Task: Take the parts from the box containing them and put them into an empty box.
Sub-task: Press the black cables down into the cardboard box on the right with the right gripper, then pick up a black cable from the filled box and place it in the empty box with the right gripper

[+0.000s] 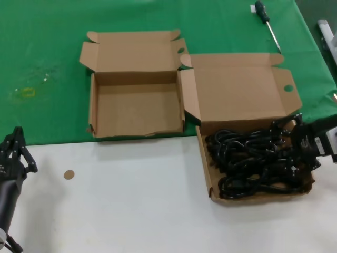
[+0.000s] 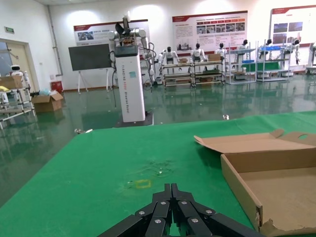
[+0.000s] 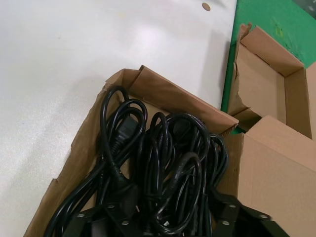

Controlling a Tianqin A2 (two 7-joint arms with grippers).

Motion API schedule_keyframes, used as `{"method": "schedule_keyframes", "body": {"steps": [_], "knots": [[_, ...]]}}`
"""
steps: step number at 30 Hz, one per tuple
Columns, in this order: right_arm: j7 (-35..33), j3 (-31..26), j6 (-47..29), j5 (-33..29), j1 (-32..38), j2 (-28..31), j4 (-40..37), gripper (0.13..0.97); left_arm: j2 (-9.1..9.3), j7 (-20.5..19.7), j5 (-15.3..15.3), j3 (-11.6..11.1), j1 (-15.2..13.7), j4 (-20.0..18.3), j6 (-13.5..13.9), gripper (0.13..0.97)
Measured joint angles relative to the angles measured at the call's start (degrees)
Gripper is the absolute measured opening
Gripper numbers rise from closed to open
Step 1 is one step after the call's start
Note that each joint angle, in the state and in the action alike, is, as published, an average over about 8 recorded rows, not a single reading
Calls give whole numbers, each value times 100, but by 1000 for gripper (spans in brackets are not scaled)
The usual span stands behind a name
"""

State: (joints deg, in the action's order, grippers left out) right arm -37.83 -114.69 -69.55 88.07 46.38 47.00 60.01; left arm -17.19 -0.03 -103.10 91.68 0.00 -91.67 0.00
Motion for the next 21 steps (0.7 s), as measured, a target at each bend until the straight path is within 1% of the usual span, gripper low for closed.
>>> {"method": "schedule_keyframes", "body": {"steps": [3, 7, 15, 16, 21], "knots": [[30, 8, 9, 1, -32, 13, 41, 510, 0, 0, 0, 0, 0, 0, 0, 152], [69, 16, 19, -1, -59, 27, 81, 510, 0, 0, 0, 0, 0, 0, 0, 152], [135, 13, 28, -31, -61, 37, 90, 317, 0, 0, -1, 0, 0, 0, 0, 152], [142, 11, 27, -34, -61, 38, 89, 317, 0, 0, -1, 0, 0, 0, 0, 152], [188, 5, 8, -44, -50, 46, 97, 243, 0, 0, -1, 0, 0, 0, 0, 152]]}}
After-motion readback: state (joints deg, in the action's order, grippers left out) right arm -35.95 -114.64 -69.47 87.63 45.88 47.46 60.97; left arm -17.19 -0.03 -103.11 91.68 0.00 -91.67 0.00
